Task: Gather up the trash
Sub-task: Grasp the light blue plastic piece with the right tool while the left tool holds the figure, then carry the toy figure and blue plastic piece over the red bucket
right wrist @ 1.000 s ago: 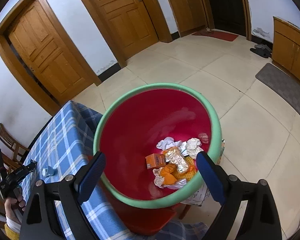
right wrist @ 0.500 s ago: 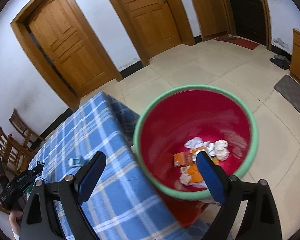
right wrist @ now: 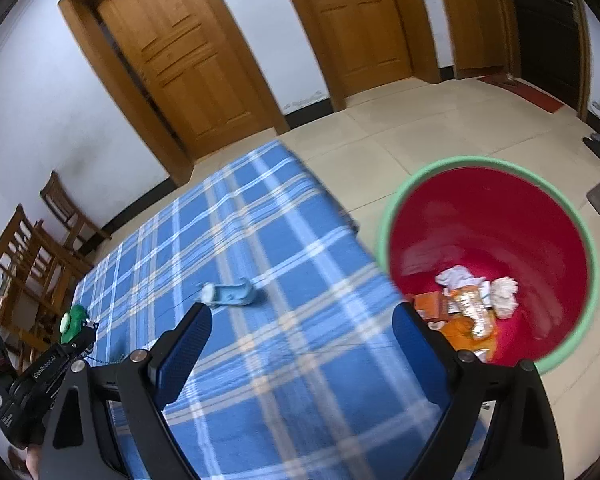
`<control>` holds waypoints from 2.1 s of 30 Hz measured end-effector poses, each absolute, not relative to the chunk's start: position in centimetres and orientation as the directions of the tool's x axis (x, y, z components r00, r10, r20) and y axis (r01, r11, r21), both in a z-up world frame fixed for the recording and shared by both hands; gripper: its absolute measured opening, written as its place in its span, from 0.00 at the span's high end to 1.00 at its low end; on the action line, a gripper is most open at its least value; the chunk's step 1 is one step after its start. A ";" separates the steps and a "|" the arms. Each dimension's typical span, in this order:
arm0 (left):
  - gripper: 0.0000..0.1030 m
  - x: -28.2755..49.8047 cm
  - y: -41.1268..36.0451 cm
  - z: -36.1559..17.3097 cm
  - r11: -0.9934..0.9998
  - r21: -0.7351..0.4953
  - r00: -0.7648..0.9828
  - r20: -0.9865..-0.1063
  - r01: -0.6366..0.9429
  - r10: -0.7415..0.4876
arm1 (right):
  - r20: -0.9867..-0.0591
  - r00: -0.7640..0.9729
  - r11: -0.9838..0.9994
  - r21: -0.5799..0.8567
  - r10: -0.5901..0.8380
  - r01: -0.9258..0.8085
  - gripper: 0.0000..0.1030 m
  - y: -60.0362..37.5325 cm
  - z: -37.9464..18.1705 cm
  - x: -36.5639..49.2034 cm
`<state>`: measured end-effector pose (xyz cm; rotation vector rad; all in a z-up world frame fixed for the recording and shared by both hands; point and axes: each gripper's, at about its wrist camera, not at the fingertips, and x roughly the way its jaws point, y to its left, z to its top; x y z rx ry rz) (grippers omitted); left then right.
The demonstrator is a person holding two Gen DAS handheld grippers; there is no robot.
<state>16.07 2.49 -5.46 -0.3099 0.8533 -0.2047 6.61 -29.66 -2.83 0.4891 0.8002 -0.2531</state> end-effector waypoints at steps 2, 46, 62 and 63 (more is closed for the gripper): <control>0.70 16.0 3.1 -5.6 0.934 -0.356 0.645 -0.704 0.043 -0.298 | -0.744 0.668 0.869 0.314 -0.026 0.383 0.09 -28.8 -3.2 7.5; 0.70 15.1 3.7 -6.8 0.905 -0.422 0.636 -0.685 0.051 -0.355 | -0.787 0.604 0.940 0.099 -0.127 0.326 0.28 -23.1 -6.1 14.2; 0.70 12.7 0.8 -4.2 0.900 -0.416 0.630 -0.665 0.132 -0.400 | -0.728 0.679 0.919 0.199 -0.094 0.339 0.28 -26.0 -2.2 7.9; 0.70 12.6 0.5 -4.1 0.899 -0.416 0.628 -0.665 0.140 -0.405 | -0.722 0.685 0.917 0.205 -0.095 0.343 0.28 -26.4 -1.9 7.4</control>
